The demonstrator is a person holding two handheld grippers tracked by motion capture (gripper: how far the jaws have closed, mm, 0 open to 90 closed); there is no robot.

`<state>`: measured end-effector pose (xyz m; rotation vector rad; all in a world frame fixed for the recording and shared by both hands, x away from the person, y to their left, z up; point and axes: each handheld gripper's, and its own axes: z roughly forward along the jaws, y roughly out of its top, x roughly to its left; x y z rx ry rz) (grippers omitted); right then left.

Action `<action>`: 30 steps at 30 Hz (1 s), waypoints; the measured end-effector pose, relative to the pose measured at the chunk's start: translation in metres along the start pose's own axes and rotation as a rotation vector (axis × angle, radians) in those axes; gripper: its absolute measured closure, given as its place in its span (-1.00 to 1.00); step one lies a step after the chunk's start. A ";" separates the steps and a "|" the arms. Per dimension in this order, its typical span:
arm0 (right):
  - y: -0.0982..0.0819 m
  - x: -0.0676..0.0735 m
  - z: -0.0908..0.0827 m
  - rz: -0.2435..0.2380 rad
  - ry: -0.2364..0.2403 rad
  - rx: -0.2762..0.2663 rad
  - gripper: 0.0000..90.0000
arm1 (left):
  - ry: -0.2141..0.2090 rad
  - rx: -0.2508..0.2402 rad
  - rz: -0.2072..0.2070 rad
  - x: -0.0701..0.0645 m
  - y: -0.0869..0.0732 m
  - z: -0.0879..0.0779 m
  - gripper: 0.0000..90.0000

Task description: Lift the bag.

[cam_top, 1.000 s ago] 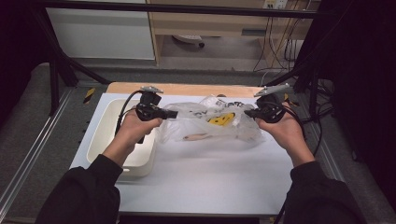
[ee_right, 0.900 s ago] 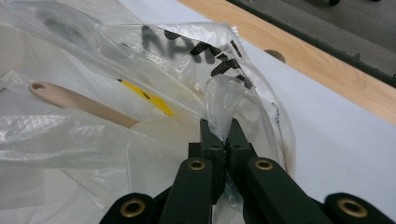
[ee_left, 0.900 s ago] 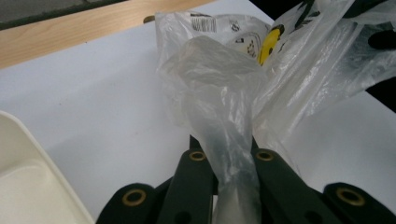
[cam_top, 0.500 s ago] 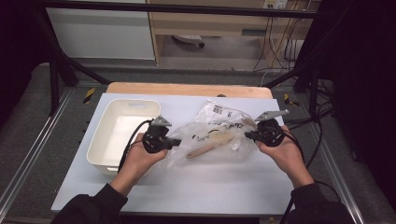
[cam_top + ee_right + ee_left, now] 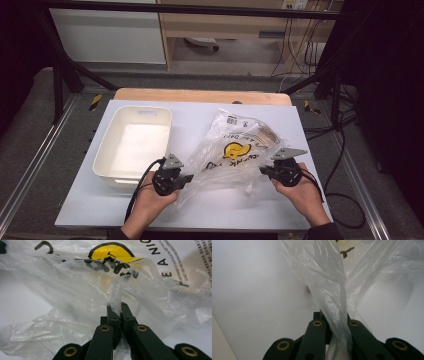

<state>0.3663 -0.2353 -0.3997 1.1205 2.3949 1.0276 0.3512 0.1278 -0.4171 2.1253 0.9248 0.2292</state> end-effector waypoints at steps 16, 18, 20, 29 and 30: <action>-0.028 0.014 0.003 0.055 -0.018 -0.069 -0.21 | 0.084 -0.119 0.002 -0.016 -0.014 -0.006 -0.23; -0.027 0.015 0.002 0.053 -0.021 -0.096 -0.42 | 0.065 -0.139 -0.023 -0.019 -0.012 -0.008 -0.41; -0.025 0.017 0.002 0.052 -0.030 -0.116 -0.65 | 0.057 -0.154 -0.024 -0.021 -0.009 -0.010 -0.55; -0.026 0.017 -0.014 0.070 -0.060 -0.200 -0.92 | 0.027 -0.301 -0.018 -0.029 0.007 -0.029 -0.71; -0.027 0.016 -0.016 0.069 -0.065 -0.204 -0.91 | 0.031 -0.320 -0.018 -0.029 0.009 -0.031 -0.72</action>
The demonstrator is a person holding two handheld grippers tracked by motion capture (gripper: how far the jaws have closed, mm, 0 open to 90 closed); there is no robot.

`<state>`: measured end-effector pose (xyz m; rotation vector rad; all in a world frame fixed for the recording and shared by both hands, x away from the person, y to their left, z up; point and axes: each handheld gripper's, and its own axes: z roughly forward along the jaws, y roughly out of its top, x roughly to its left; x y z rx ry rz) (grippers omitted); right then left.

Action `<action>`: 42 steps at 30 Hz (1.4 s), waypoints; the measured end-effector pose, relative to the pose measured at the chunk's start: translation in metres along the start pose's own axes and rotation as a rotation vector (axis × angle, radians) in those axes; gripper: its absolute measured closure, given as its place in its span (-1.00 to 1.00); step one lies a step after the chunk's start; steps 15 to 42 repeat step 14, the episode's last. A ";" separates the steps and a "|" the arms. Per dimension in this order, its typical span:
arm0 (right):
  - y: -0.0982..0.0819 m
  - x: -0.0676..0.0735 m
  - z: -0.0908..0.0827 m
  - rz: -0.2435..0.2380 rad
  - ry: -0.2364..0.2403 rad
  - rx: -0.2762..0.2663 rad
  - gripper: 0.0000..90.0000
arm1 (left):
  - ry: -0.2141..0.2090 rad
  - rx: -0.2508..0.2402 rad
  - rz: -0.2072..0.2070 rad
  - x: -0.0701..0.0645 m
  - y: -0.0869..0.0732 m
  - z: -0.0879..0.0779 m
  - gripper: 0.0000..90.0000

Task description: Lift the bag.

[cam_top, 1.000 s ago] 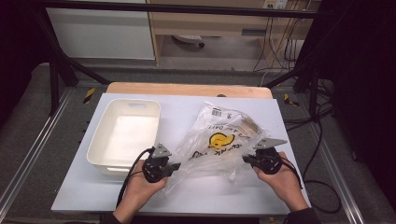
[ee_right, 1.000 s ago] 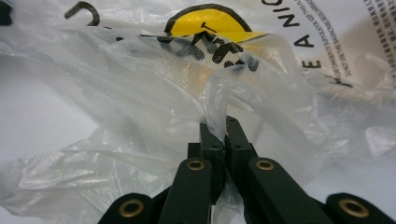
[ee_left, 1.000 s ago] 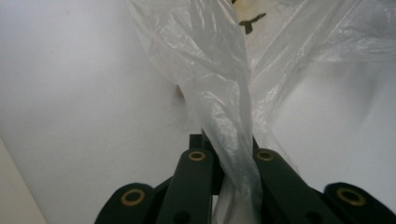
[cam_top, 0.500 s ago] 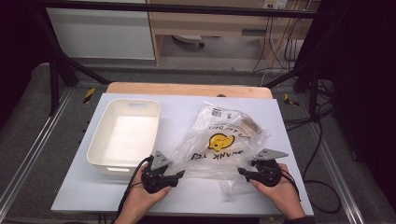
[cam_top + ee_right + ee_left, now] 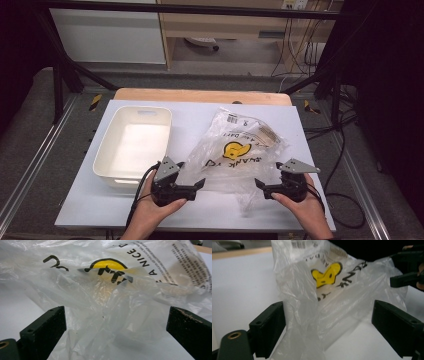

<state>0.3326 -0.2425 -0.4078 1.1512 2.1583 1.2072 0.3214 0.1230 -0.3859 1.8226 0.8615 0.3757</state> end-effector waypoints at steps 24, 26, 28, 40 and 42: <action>-0.010 -0.013 -0.010 0.074 -0.019 -0.048 -0.92 | 0.152 -0.112 -0.011 0.047 0.007 -0.058 -0.78; -0.010 -0.013 -0.010 0.074 -0.019 -0.048 -0.92 | 0.152 -0.112 -0.011 0.047 0.007 -0.058 -0.78; -0.010 -0.013 -0.010 0.074 -0.019 -0.048 -0.92 | 0.152 -0.112 -0.011 0.047 0.007 -0.058 -0.78; -0.010 -0.013 -0.010 0.074 -0.019 -0.048 -0.92 | 0.152 -0.112 -0.011 0.047 0.007 -0.058 -0.78; -0.010 -0.013 -0.010 0.074 -0.019 -0.048 -0.92 | 0.152 -0.112 -0.011 0.047 0.007 -0.058 -0.78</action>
